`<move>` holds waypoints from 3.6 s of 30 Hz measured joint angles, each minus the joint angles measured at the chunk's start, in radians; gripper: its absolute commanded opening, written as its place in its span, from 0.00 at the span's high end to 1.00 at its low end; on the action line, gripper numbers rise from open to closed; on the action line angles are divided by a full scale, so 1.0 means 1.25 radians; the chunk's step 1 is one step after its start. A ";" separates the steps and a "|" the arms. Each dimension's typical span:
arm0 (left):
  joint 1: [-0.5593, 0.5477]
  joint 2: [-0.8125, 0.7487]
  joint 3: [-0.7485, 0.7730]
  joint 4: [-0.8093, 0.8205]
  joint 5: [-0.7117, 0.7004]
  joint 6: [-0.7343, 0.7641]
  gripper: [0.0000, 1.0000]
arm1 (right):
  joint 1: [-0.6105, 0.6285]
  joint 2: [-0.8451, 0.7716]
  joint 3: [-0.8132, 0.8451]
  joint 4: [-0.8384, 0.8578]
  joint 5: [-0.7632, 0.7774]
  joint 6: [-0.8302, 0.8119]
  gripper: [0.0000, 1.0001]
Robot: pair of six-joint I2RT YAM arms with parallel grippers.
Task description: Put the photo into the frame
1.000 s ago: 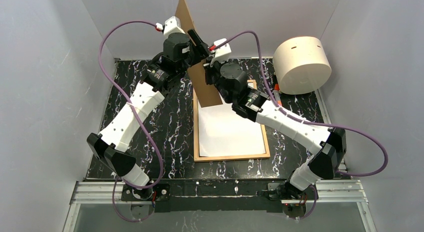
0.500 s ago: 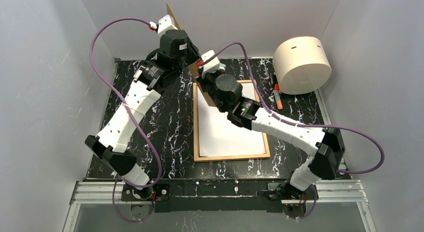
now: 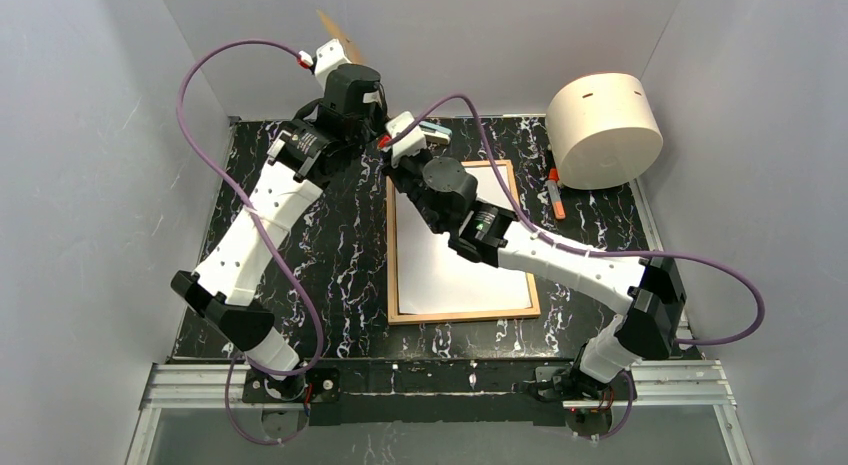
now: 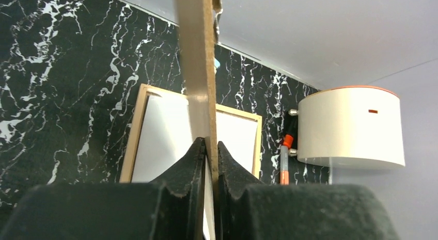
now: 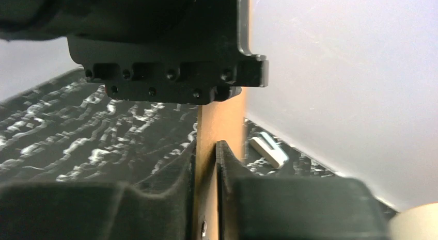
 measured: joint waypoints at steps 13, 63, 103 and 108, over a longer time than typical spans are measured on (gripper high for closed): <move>0.053 -0.011 -0.005 0.072 0.114 0.090 1.00 | -0.006 -0.105 0.001 -0.056 -0.249 0.133 0.01; 0.352 -0.017 -0.206 0.694 0.925 -0.387 1.00 | -0.771 -0.092 -0.171 0.319 -1.090 1.294 0.65; 0.402 -0.117 -0.663 0.379 0.792 -0.021 0.18 | -0.766 -0.213 -0.434 -0.152 -0.982 0.993 0.99; 0.402 -0.042 -0.731 0.382 0.776 0.011 0.22 | -0.764 -0.224 -0.468 -0.177 -0.979 0.912 0.99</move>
